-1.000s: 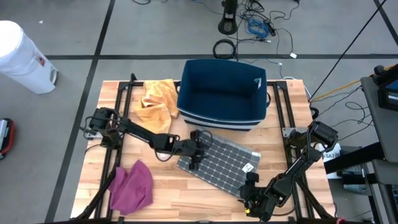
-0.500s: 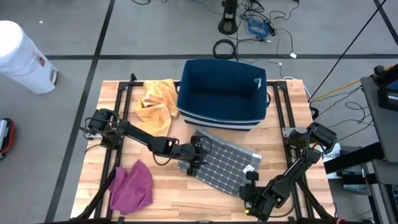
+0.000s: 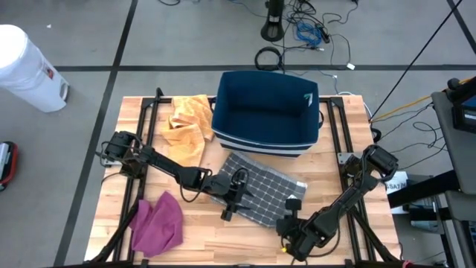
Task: Fold towel
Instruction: Fold the gray patterned towel
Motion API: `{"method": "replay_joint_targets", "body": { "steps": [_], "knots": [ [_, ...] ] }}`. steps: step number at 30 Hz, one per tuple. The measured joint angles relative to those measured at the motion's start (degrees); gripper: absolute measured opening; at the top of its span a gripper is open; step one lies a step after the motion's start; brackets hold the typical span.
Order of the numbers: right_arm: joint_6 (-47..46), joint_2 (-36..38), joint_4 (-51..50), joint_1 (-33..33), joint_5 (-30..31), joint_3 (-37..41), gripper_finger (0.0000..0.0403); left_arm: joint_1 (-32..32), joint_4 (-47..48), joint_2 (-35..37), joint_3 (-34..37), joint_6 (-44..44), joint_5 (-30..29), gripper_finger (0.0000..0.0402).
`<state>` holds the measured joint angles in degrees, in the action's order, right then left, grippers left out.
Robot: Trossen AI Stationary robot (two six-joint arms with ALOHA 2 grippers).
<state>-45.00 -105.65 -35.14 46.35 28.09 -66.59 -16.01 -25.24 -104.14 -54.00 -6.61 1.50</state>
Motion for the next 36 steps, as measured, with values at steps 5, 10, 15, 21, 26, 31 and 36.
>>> {"method": "replay_joint_targets", "body": {
  "steps": [5, 10, 15, 21, 26, 31, 36],
  "knots": [
    [5.4, 0.1, -0.6, -3.5, 0.0, -5.4, 0.0001, -1.1, 0.2, 0.0, 0.0, 0.0, 2.4, 0.0222],
    [4.5, 0.1, -3.6, -7.2, 0.3, -9.6, 0.0001, -2.7, -0.2, 0.0, 0.0, 0.3, 3.0, 0.0222],
    [6.8, 0.1, -2.9, -10.2, 0.4, -11.5, 0.0000, -3.3, -0.4, 0.0, 0.0, 2.5, 2.1, 0.0222],
    [8.7, 0.2, -0.5, -13.1, -1.1, -12.2, 0.0000, -3.6, -0.2, 0.0, 0.0, 4.8, -4.9, 0.0222],
    [10.3, 0.2, 2.3, -14.6, -1.4, -12.2, 0.0000, -3.6, -0.4, 0.0, 0.0, 4.6, -5.8, 0.0222],
    [12.4, 0.2, 4.9, -15.4, -1.3, -12.2, 0.0000, -3.6, 2.0, 0.0, 0.0, 4.7, -9.4, 0.0222],
    [11.8, 0.2, 5.0, -16.0, -1.2, -12.2, 0.0001, -4.0, 1.8, 0.0, 0.0, 5.0, -9.8, 0.0222]
  ]
}}
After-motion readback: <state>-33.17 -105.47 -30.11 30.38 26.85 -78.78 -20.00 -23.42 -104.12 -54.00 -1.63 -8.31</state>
